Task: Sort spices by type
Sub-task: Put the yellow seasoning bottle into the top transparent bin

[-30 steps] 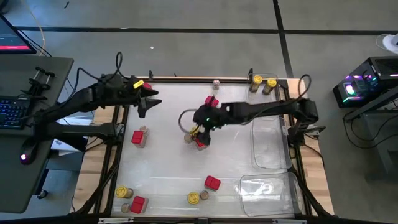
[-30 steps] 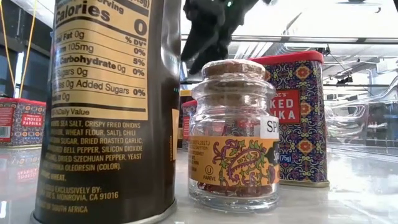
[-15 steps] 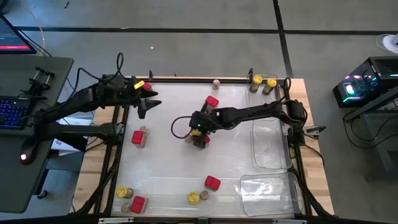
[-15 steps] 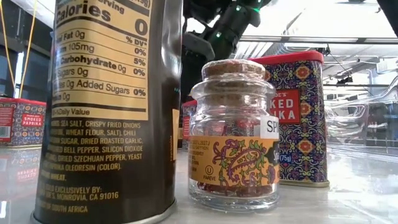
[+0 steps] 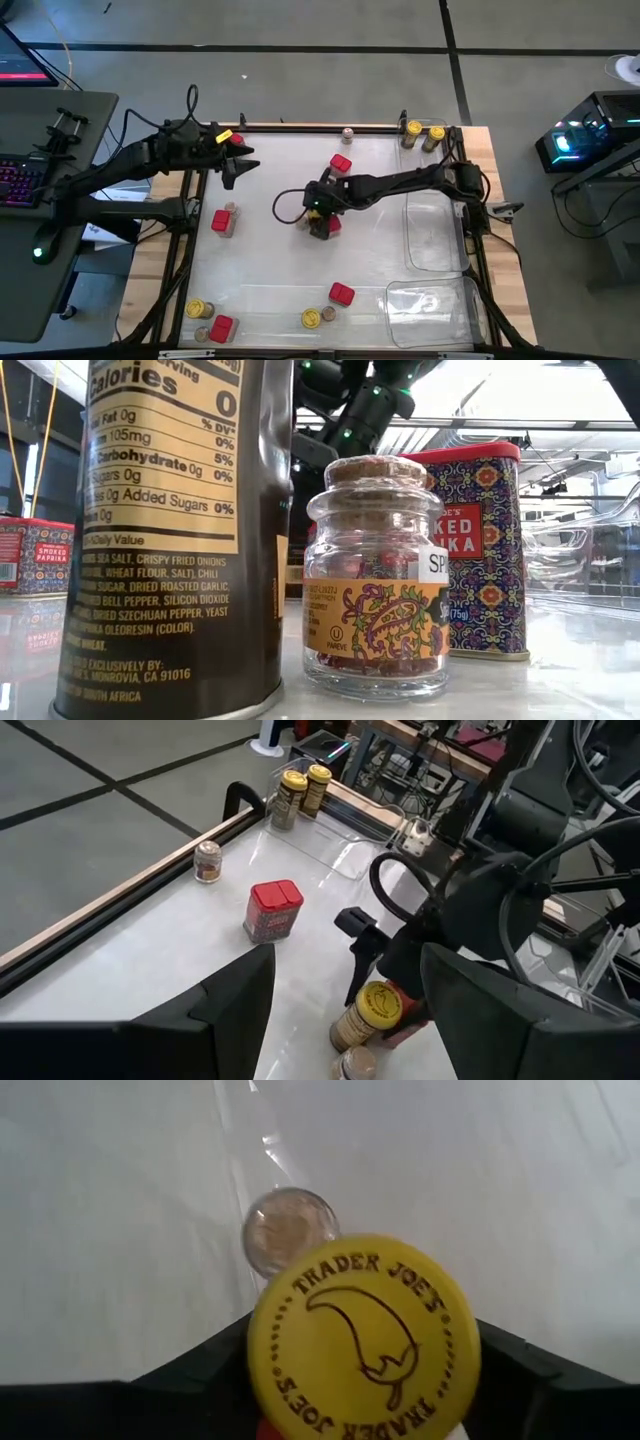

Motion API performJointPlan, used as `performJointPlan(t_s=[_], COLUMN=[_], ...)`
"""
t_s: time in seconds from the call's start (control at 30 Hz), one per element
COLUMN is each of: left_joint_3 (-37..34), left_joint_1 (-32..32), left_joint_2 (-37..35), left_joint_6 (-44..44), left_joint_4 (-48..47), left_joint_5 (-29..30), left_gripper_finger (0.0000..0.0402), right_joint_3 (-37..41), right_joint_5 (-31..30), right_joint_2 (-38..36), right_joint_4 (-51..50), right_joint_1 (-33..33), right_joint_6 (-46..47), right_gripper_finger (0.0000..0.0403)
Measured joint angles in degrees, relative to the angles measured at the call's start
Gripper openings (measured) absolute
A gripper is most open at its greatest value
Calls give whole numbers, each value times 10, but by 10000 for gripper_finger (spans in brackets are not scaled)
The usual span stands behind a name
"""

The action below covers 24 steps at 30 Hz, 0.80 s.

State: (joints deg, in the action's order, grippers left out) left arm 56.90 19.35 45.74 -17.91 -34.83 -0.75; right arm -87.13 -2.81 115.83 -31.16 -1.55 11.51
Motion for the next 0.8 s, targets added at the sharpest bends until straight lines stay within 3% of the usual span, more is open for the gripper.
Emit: performJointPlan(t_s=[0.1, 0.23, 0.57, 0.67, 0.8], left_joint_3=[0, 0, 0, 0, 0], left_joint_1=[0, 0, 0, 0, 0], left_joint_2=[0, 0, 0, 0, 0], left_joint_6=[0, 0, 0, 1, 5], left_joint_4=[0, 0, -1, -1, -1], left_joint_5=[0, 1, 2, 2, 2], left_gripper_finger=[239, 239, 239, 239, 239], right_joint_3=[1, -12, -97, -57, 59], right_joint_5=[-1, -9, -116, -157, -201], right_joint_2=[-5, -15, -107, -166, -273], right_joint_4=[-5, -25, -184, -229, -261], right_joint_1=[-8, -19, -60, -83, -120], right_joint_6=[0, -24, -54, -27, 39], right_gripper_finger=[212, 211, 211, 211, 211])
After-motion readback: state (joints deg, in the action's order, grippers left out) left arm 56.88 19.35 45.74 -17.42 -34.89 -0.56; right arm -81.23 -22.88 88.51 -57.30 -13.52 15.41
